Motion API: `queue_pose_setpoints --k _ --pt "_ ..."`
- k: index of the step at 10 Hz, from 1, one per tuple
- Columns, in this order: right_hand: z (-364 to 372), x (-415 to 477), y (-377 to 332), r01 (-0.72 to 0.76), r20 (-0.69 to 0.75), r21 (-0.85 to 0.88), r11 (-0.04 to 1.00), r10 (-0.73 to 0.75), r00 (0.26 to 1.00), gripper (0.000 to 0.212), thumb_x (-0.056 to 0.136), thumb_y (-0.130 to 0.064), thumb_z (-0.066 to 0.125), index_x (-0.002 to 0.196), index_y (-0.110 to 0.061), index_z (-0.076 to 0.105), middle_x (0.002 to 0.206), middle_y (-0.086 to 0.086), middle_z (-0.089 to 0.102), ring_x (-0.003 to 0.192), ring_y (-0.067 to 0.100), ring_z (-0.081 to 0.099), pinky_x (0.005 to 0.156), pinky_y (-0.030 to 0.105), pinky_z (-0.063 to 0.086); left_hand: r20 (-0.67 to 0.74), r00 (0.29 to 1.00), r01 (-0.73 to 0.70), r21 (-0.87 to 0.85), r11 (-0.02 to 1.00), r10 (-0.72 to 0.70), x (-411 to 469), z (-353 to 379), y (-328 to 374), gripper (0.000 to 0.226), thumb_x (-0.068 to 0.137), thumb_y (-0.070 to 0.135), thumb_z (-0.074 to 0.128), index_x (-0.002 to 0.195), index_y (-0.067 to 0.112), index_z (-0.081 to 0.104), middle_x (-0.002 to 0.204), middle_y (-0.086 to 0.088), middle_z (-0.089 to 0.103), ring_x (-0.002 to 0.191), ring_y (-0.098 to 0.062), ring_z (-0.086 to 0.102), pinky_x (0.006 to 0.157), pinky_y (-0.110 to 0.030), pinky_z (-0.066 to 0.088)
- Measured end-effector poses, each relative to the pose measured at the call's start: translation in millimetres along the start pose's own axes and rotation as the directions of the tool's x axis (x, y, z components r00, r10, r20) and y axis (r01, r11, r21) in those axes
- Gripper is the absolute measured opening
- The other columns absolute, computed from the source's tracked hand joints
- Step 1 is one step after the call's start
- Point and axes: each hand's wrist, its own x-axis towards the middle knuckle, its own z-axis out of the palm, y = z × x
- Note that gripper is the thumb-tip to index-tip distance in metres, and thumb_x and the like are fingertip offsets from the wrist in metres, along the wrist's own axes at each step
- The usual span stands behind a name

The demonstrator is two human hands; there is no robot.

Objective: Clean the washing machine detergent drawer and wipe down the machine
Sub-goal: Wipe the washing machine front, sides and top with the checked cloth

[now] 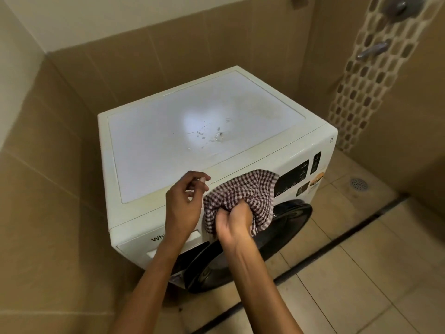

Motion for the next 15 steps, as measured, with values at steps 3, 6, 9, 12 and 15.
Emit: queue_pose_setpoints --k 3,6,9,12,15 --pt "18.0 -92.7 -81.6 0.385 0.088 -0.667 0.638 -0.446 0.891 0.044 0.099 -0.021 0.035 0.139 -0.006 0.026 0.127 0.008 0.044 0.127 0.030 0.039 0.108 0.039 0.030 -0.085 0.995 0.049 -0.031 0.998 -0.052 9.5 -10.5 11.5 0.029 0.093 0.008 0.050 0.078 0.031 0.060 0.070 0.011 0.064 0.069 -0.006 0.061 0.059 -0.007 0.043" --pt "35.9 -15.8 -35.0 0.561 0.835 -0.534 -0.632 -0.289 0.469 0.073 0.084 -0.050 0.046 0.146 -0.014 0.030 0.154 0.009 0.023 0.145 0.028 0.005 0.109 0.059 0.002 -0.074 0.996 0.056 0.156 0.986 -0.045 38.8 32.9 17.4 0.016 0.091 0.008 0.054 0.101 0.006 0.067 0.100 -0.007 0.065 0.088 -0.016 0.060 0.078 -0.021 0.042" --pt "-14.1 40.4 -116.3 0.813 0.952 -0.282 -0.509 -0.251 0.173 0.040 0.081 -0.028 0.043 0.114 -0.022 0.066 0.117 -0.002 0.067 0.120 0.019 0.049 0.106 0.038 0.031 -0.106 0.993 0.102 0.481 0.871 -0.057 58.7 76.6 0.5 0.022 0.083 0.005 0.059 0.104 0.009 0.066 0.107 -0.013 0.061 0.102 -0.032 0.054 0.085 -0.038 0.041" --pt "-38.0 112.2 -246.8 0.652 0.630 -0.713 -0.257 -0.643 0.435 0.045 0.069 -0.023 0.038 0.096 -0.016 0.073 0.104 0.000 0.071 0.107 0.015 0.054 0.102 0.044 0.034 0.240 0.964 -0.220 0.459 0.861 0.119 86.5 166.4 51.5 0.035 0.081 0.003 0.066 0.114 0.013 0.066 0.125 -0.010 0.060 0.118 -0.026 0.056 0.099 -0.040 0.045" --pt "-36.8 101.3 -201.0 0.792 0.904 -0.382 -0.477 -0.372 0.212 0.063 0.095 -0.039 0.016 0.089 -0.013 0.073 0.106 0.005 0.070 0.112 0.021 0.056 0.101 0.033 0.033 0.297 0.947 -0.031 0.464 0.885 -0.123 130.8 201.4 59.4 0.026 0.095 0.017 0.044 0.115 0.016 0.060 0.111 -0.005 0.057 0.106 -0.019 0.054 0.090 -0.024 0.039"
